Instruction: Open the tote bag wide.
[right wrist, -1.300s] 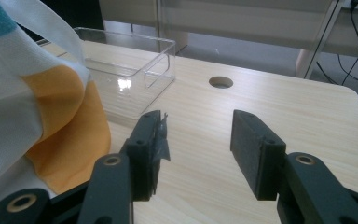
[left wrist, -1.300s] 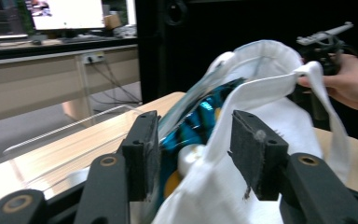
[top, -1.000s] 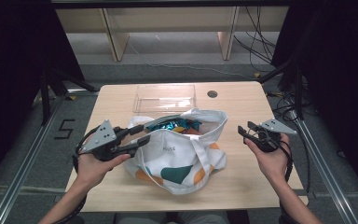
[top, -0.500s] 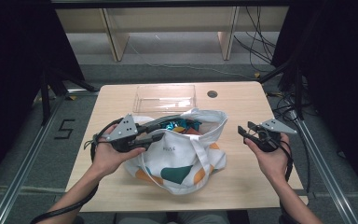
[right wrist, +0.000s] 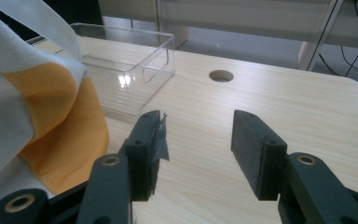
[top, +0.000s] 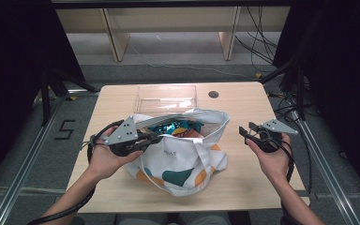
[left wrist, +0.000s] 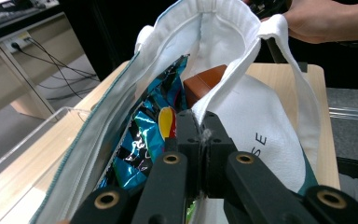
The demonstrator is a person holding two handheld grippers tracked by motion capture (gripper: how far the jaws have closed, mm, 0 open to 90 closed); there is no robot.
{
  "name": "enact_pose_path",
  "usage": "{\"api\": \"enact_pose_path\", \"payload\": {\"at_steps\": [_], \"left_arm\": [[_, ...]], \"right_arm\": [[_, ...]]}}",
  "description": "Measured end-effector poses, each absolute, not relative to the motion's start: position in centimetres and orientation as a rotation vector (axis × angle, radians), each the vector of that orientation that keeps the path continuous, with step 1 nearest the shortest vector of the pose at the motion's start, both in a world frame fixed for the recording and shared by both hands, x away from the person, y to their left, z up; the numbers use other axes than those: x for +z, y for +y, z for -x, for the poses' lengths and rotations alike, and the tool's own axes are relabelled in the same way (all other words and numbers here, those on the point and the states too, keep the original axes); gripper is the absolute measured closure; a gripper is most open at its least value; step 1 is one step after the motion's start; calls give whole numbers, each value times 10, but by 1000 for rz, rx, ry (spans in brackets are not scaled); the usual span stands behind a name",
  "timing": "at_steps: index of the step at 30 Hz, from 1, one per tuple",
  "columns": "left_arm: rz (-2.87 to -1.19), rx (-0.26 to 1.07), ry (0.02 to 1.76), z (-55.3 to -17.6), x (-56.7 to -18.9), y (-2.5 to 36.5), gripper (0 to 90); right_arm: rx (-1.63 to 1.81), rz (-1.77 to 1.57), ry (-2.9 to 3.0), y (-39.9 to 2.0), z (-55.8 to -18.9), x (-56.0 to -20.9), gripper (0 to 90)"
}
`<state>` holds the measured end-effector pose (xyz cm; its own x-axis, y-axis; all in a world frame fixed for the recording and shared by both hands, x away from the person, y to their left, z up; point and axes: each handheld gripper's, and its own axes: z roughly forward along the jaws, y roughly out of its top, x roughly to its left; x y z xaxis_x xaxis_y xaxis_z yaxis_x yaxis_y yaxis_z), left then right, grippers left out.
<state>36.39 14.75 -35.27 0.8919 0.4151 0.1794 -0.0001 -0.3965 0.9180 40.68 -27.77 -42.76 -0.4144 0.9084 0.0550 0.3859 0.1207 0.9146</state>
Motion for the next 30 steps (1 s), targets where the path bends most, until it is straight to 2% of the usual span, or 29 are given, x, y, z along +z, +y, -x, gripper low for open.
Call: {"api": "enact_pose_path", "payload": {"at_steps": [5, 30], "left_arm": [[-1979, 392, 266, -359, -357, 144, 879], [-2159, 291, 236, -346, -364, 131, 879]], "right_arm": [[1281, -1244, 1860, -279, -409, -429, 529], [1258, -1235, 1867, -282, -413, -430, 529]]}}
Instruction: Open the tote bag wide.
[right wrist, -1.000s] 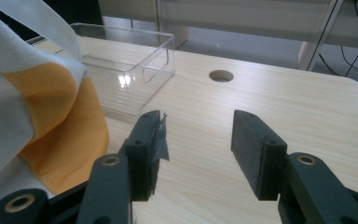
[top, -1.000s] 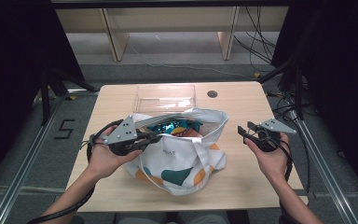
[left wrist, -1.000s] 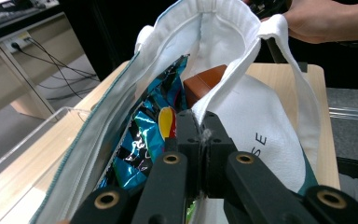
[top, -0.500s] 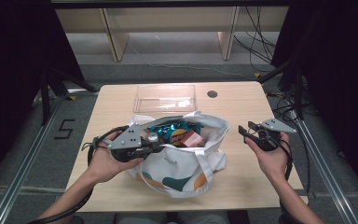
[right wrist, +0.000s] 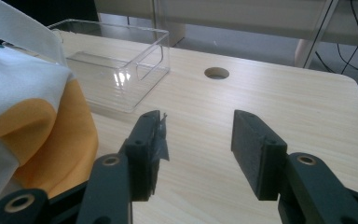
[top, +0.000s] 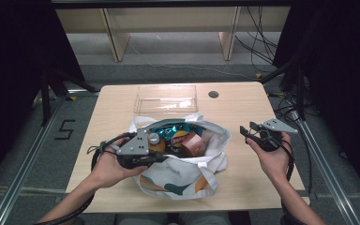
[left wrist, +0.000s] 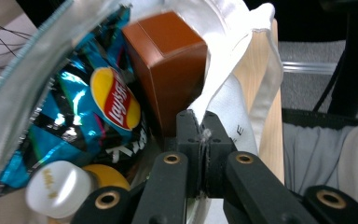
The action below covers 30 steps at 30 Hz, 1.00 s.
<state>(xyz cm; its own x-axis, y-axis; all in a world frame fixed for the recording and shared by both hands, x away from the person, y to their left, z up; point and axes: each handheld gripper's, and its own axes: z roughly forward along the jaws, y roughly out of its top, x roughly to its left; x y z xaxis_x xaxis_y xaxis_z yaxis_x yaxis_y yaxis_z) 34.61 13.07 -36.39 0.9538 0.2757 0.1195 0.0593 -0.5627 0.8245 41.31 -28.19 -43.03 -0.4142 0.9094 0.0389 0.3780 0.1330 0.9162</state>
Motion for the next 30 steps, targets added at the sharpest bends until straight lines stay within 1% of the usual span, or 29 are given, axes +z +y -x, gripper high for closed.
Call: {"api": "enact_pose_path", "payload": {"at_steps": [7, 14, 18, 20, 26, 30], "left_arm": [[-2197, 250, 240, -344, -378, 124, 879], [-2237, 165, 282, -348, -399, 114, 879], [-2263, 180, 296, -351, -409, 111, 879], [-2269, 167, 311, -352, -415, 109, 879], [-2301, 146, 367, -361, -434, 106, 878], [-2338, 159, 370, -362, -443, 102, 877]], "right_arm": [[1252, -1260, 1863, -281, -412, -431, 529], [1257, -1218, 1870, -282, -414, -431, 529], [1263, -1256, 1861, -281, -412, -431, 529], [1250, -1276, 1865, -281, -411, -431, 529], [1262, -1243, 1870, -281, -412, -432, 529], [1265, -1245, 1869, -280, -413, -431, 529]]}}
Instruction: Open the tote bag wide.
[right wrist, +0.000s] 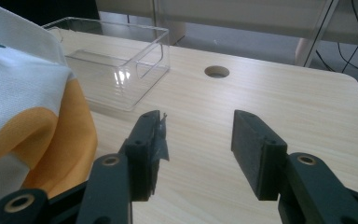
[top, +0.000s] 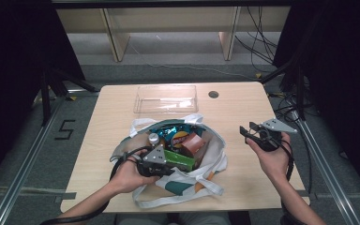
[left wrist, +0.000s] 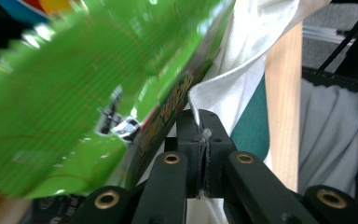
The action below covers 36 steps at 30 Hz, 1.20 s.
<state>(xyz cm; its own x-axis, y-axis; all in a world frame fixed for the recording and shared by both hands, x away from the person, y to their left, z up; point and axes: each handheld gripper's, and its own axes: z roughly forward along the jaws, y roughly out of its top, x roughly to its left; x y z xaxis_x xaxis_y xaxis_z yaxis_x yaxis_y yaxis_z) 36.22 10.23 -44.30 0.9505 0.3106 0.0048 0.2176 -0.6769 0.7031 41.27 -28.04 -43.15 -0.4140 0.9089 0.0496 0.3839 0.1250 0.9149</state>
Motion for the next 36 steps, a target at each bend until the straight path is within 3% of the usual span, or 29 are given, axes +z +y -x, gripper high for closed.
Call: {"api": "enact_pose_path", "payload": {"at_steps": [9, 17, 21, 24, 36], "left_arm": [[-2335, 185, 373, -362, -448, 102, 853], [-2272, 219, 376, -347, -427, 118, 554], [-2224, 257, 392, -339, -411, 137, 460], [-2150, 259, 429, -335, -395, 157, 436], [-1997, 560, 570, -347, -357, 221, 449]], "right_arm": [[1267, -1223, 1873, -278, -409, -425, 528], [1342, -1122, 1868, -270, -398, -392, 573], [1368, -1059, 1895, -265, -391, -374, 625], [1395, -1026, 1899, -259, -386, -365, 636], [1542, -848, 1987, -223, -374, -341, 641]]}}
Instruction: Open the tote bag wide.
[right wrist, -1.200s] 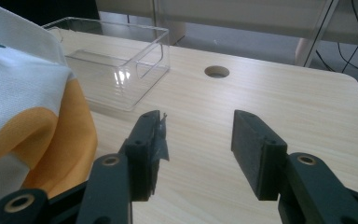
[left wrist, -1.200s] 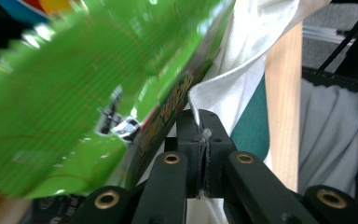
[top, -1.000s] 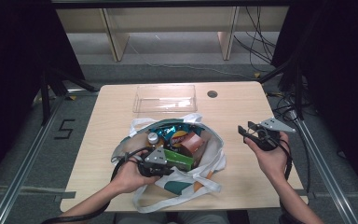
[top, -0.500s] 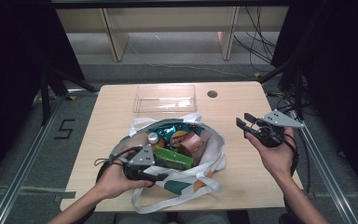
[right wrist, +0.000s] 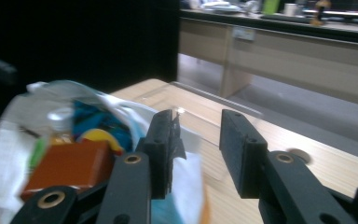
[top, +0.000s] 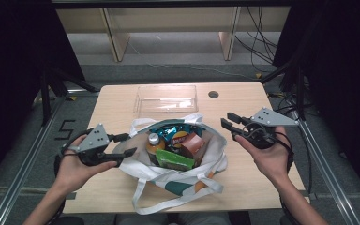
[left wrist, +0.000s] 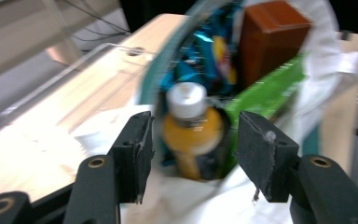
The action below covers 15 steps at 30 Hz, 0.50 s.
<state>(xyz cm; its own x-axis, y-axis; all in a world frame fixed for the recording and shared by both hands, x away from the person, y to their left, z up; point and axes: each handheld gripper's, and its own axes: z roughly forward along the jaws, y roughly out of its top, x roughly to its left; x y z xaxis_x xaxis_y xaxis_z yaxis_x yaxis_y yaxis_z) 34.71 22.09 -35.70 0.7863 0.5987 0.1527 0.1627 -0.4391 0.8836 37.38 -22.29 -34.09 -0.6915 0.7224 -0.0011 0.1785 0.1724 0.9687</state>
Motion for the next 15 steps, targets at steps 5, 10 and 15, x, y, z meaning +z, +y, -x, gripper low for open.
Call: {"api": "enact_pose_path", "payload": {"at_steps": [5, 10, 15], "left_arm": [[-2020, 596, 599, -358, -363, 227, 437], [-2065, 563, 593, -369, -373, 224, 451], [-2158, 587, 551, -378, -379, 222, 610]], "right_arm": [[1582, -814, 2074, -211, -378, -341, 618], [1537, -800, 2157, -203, -380, -346, 620], [1410, -775, 2257, -198, -385, -352, 784]]}}
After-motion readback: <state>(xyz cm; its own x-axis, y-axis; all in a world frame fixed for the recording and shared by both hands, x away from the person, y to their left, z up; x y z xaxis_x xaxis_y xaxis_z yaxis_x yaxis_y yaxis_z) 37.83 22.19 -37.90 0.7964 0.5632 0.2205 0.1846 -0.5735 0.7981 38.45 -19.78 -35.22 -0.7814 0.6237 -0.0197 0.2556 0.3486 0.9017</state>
